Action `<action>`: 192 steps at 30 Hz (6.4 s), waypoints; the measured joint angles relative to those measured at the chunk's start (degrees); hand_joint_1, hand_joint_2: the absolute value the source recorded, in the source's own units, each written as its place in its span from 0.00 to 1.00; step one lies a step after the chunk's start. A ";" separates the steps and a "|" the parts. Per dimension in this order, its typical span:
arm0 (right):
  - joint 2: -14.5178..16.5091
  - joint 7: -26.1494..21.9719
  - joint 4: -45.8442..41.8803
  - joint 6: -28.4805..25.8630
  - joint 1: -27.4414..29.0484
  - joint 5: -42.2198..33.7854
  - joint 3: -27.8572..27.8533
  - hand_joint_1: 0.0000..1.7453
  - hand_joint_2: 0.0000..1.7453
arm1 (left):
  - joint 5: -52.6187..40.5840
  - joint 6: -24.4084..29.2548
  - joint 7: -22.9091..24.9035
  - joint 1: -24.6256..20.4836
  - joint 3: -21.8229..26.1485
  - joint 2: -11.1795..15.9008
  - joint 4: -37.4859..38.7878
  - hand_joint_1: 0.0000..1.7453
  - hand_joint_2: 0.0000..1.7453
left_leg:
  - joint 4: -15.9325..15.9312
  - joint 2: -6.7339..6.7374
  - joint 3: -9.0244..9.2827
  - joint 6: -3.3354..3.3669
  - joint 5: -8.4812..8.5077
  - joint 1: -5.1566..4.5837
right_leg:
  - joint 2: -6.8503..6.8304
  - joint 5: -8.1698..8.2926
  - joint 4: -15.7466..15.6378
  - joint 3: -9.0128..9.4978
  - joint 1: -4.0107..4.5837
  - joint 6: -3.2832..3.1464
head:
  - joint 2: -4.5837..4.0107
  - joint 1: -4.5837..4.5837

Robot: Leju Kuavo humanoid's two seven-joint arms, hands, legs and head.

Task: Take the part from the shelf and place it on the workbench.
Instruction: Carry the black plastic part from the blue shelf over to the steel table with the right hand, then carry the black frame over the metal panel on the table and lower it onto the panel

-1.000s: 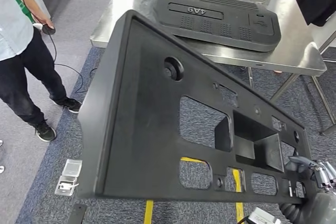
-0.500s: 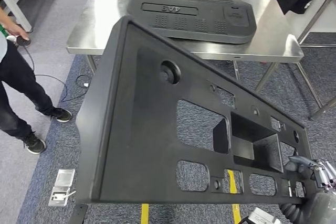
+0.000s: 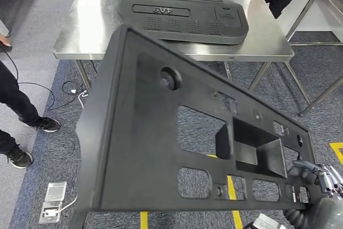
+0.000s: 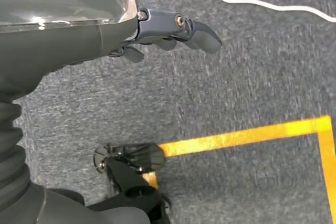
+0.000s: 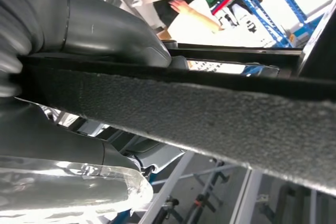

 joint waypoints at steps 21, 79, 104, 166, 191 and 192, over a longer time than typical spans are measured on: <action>0.04 0.14 1.67 0.00 -0.72 2.83 0.19 1.00 1.00 | -0.77 -1.03 -0.04 0.46 0.00 0.09 0.00 0.00 1.00 | 11.28 1.07 -6.16 -2.03 -2.84 -0.31 | -0.69 1.85 -7.31 6.09 0.12 -2.78 | -0.02 -0.32; 0.02 0.06 1.08 0.00 -1.73 1.70 -0.87 1.00 1.00 | -2.32 -1.07 -0.09 0.02 -0.02 0.26 0.02 0.00 1.00 | 14.30 0.52 -3.25 -2.46 -9.35 -0.30 | -1.10 3.61 -5.60 2.17 0.17 -3.36 | -0.01 -0.42; -0.06 -0.96 0.37 0.01 -2.11 -0.01 -2.27 1.00 1.00 | -2.73 -0.98 -0.11 -0.01 -0.02 0.31 0.02 0.00 1.00 | 0.06 0.31 3.97 -2.58 -2.63 0.06 | -1.30 3.98 -4.42 0.76 -0.03 -1.71 | -0.01 -0.28; -0.80 -2.11 2.49 0.02 -5.74 1.95 -2.07 1.00 1.00 | -4.48 -2.66 -0.51 -0.48 -0.26 0.52 0.03 0.00 1.00 | 1.24 0.17 -2.34 -0.65 0.61 -0.69 | -1.14 -0.16 -7.27 7.53 0.02 -1.19 | 0.00 -0.49; -13.05 20.21 13.68 0.02 -22.60 20.77 9.76 1.00 1.00 | -7.72 -1.68 4.41 -2.85 -3.01 0.52 0.03 0.00 0.00 | 1.15 0.20 -2.06 -0.75 0.73 -0.43 | -1.18 -0.15 -7.15 7.69 0.26 -0.98 | 0.00 -0.51; -13.60 20.98 14.28 0.02 -23.43 21.16 10.30 1.00 1.00 | -7.80 -1.68 4.50 -2.90 -3.19 0.52 0.03 0.00 0.00 | 1.15 0.20 -2.07 -0.75 0.73 -0.43 | -1.19 -0.15 -7.15 7.69 0.26 -0.98 | 0.00 -0.51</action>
